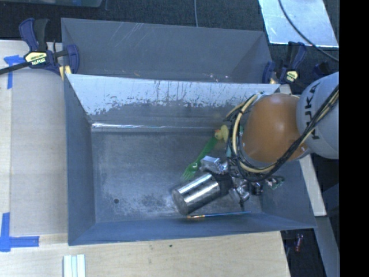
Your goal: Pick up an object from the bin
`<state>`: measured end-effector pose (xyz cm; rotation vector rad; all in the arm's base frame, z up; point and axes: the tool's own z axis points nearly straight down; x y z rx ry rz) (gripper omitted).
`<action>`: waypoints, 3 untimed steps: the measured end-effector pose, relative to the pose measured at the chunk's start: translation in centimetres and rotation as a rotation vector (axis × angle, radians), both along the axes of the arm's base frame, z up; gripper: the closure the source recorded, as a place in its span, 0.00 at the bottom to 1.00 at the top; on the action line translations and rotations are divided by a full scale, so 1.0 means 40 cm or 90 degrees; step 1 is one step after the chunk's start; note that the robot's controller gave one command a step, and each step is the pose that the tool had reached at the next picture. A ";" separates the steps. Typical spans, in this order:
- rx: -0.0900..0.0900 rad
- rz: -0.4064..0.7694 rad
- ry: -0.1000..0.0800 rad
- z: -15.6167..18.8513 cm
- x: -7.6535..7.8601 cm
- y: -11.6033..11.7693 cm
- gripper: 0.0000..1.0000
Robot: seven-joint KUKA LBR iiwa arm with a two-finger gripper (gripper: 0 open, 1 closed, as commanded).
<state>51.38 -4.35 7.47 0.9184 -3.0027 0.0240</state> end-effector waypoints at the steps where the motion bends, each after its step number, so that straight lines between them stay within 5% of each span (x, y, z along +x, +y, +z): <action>1: 0.004 -0.173 -0.010 -0.001 -0.049 0.025 0.00; 2: 0.002 -0.174 -0.005 0.064 -0.003 0.136 0.00; 3: 0.005 -0.291 -0.018 -0.001 -0.018 0.144 1.00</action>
Offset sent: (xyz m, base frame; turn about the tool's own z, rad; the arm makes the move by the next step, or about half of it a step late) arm -0.0021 0.0542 0.0253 0.2746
